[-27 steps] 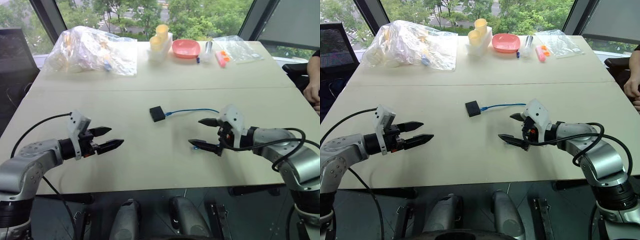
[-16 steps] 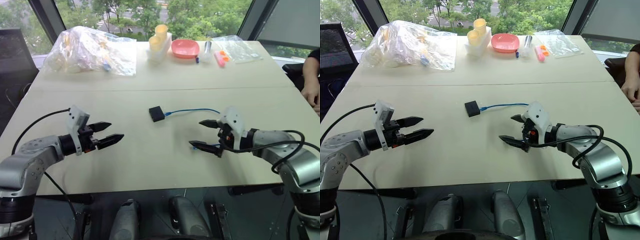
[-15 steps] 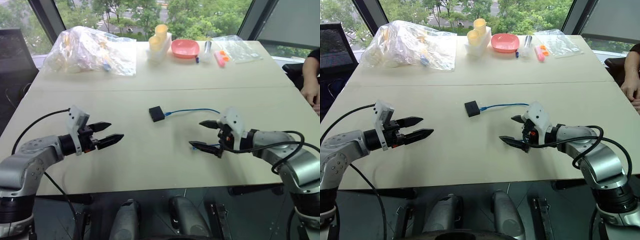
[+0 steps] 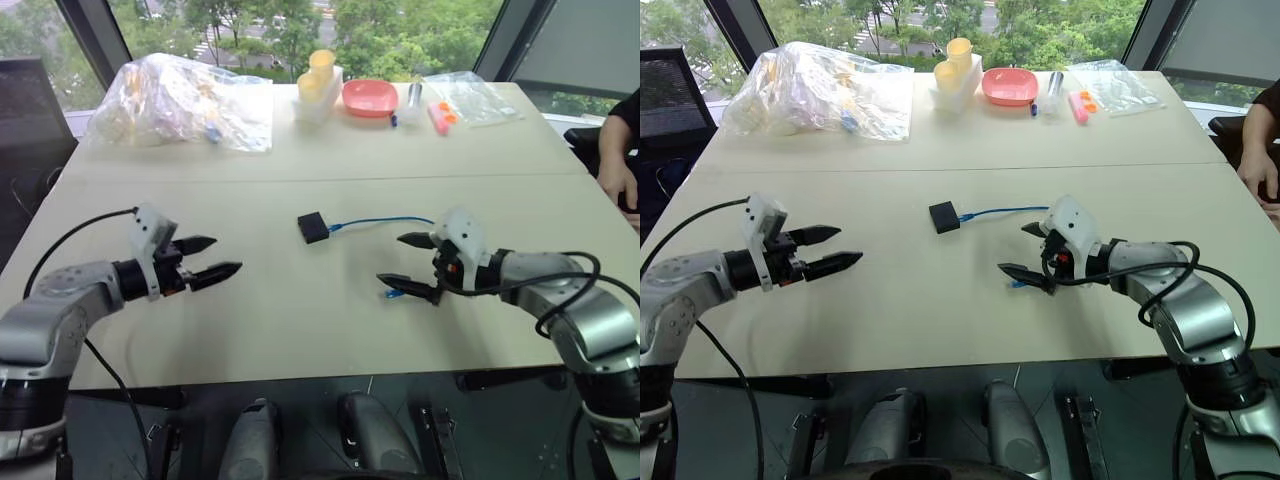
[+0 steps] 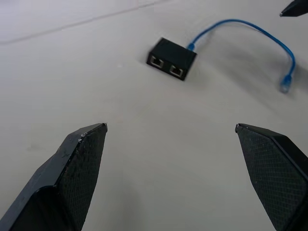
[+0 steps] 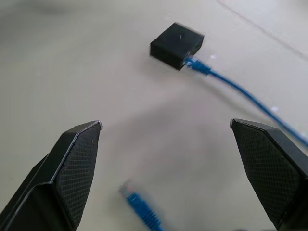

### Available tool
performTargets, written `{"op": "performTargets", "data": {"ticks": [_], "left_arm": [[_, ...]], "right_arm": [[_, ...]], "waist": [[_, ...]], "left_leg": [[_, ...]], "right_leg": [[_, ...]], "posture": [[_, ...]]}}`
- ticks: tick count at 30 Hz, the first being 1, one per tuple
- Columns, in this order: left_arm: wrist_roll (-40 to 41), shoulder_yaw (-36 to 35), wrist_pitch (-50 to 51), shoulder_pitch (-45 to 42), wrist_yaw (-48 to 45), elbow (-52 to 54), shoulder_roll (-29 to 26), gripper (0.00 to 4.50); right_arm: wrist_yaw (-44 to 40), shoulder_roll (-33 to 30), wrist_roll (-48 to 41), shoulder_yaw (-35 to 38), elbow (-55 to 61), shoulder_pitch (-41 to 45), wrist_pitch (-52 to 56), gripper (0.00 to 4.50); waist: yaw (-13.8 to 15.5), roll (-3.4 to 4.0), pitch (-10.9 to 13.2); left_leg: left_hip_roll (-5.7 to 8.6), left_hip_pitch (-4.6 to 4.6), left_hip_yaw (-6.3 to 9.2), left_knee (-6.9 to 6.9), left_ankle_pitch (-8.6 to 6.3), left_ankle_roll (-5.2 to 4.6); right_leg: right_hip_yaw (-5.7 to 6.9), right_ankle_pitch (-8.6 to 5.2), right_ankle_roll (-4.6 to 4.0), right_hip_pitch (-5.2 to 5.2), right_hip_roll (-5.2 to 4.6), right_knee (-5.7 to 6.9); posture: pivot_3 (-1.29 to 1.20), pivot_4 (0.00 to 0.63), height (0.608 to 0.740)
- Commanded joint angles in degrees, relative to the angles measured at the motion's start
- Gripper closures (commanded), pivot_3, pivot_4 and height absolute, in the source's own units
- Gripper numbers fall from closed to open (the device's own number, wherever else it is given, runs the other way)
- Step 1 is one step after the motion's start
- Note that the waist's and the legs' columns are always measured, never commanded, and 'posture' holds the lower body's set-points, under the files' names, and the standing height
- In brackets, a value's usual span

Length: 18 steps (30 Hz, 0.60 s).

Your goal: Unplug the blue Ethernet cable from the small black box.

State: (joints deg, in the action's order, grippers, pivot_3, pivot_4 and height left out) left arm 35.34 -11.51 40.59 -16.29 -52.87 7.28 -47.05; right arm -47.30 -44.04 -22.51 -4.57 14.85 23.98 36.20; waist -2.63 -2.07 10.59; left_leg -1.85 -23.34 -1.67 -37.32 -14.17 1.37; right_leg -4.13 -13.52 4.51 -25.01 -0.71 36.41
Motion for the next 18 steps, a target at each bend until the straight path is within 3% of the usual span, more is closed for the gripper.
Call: {"op": "performTargets", "data": {"ticks": [1, 4, 9, 13, 18], "left_arm": [[-2.23, 3.99, -2.61, -4.15, -8.49, -3.77, -4.17, 0.06], [-1.14, 6.11, -1.52, -8.42, -15.1, -6.66, -6.63, 0.06], [-2.71, 7.64, -3.27, -13.82, -19.84, -10.95, -7.91, 0.06], [-1.3, 4.88, -1.83, -12.56, -17.95, -8.97, -7.41, 0.06], [1.26, -0.24, 1.23, -4.84, -13.78, -0.88, -7.16, 0.06]], "right_arm": [[-0.47, 4.37, 10.3, -7.02, -15.33, 11.12, -11.89, 0.0], [-3.75, 10.8, 16.36, -12.62, -34.33, 21.89, -21.58, 0.0], [-9.67, 21.61, 21.19, -15.02, -65.64, 37.38, -33.09, 0.0], [-10.4, 26.23, 25.74, -15.66, -81.16, 43.96, -39.21, 0.0], [-11.56, 28.2, 32.44, -17.74, -89.41, 45.57, -42.6, 0.0]], "waist": [[-0.25, 0.01, 0.0], [-0.91, 0.01, 0.0], [-1.32, 0.01, 0.02], [-1.38, 0.01, 0.02], [-1.44, 0.01, 0.02]], "left_leg": [[0.0, 0.02, -0.05, 0.01, 0.0, 0.0], [-0.01, 0.02, -0.07, 0.02, 0.0, 0.0], [0.0, -0.16, -0.01, 0.18, 0.0, 0.0], [-0.01, -0.22, 0.01, 0.26, -0.02, -0.02], [-0.04, -0.21, 0.01, 0.24, -0.02, -0.02]], "right_leg": [[-0.01, 0.02, -0.03, -0.01, 0.02, 0.0], [-0.01, 0.05, -0.05, -0.04, 0.06, 0.02], [0.02, 0.23, 0.31, -0.21, 0.06, 0.04], [0.03, 0.23, 0.36, -0.27, -0.03, 0.02], [0.04, 0.24, 0.37, -0.3, -0.15, 0.1]], "posture": [[0.0, 0.15, 0.737], [0.0, 0.15, 0.737], [0.0, 0.15, 0.737], [0.0, 0.15, 0.737], [0.0, 0.15, 0.737]]}}
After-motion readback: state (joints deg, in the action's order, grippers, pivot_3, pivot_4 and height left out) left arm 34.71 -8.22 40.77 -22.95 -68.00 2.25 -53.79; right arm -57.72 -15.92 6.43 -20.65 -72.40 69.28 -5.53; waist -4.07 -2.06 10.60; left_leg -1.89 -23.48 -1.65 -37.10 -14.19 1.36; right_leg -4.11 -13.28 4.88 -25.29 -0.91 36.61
